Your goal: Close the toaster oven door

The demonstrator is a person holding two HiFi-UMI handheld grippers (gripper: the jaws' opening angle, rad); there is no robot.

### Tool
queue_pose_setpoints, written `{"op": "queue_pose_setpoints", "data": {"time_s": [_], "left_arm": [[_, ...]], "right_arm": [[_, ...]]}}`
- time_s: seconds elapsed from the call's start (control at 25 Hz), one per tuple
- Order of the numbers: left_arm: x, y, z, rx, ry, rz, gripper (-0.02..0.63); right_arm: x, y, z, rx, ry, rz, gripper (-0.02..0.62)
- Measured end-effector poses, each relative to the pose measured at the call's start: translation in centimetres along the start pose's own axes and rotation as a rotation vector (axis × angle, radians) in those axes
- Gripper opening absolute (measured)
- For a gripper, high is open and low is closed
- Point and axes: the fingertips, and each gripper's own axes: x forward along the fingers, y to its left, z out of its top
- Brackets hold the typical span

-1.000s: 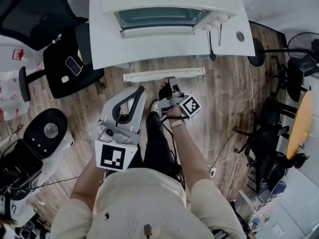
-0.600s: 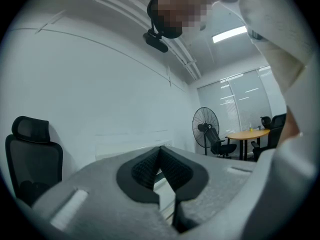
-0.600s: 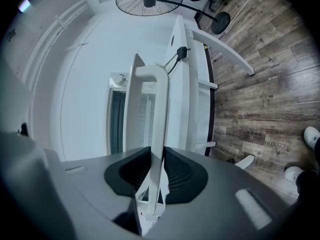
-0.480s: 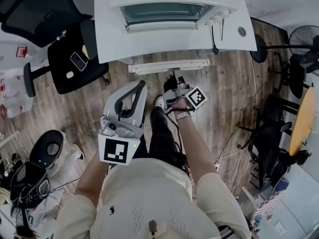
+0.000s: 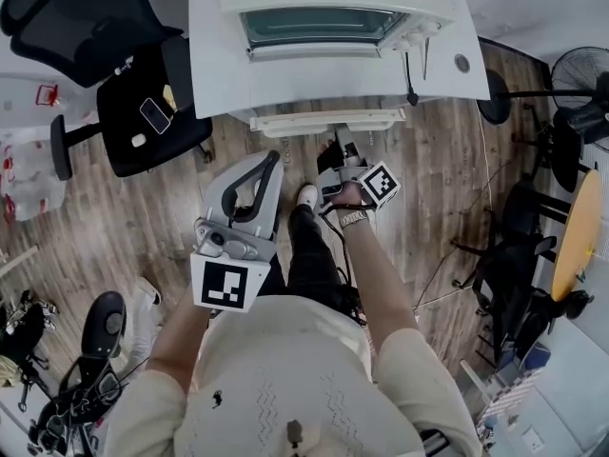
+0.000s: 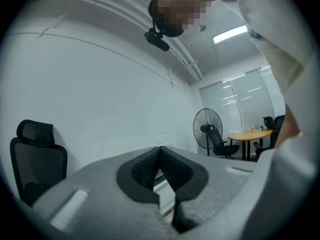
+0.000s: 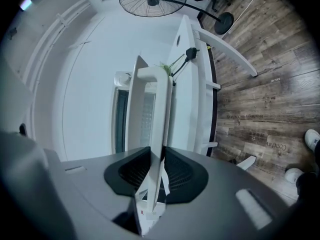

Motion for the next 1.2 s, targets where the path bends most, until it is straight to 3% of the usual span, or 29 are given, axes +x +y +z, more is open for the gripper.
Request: {"op": "queue_pose_setpoints", "data": {"time_s": [1.2], "left_arm": [[-0.8,-1.0,1.7,0.012,-0.008,0.01,0.003]], "right_arm": [[0.6,3.4,0.5,-0.009,0.017,0.043,0.109]]}}
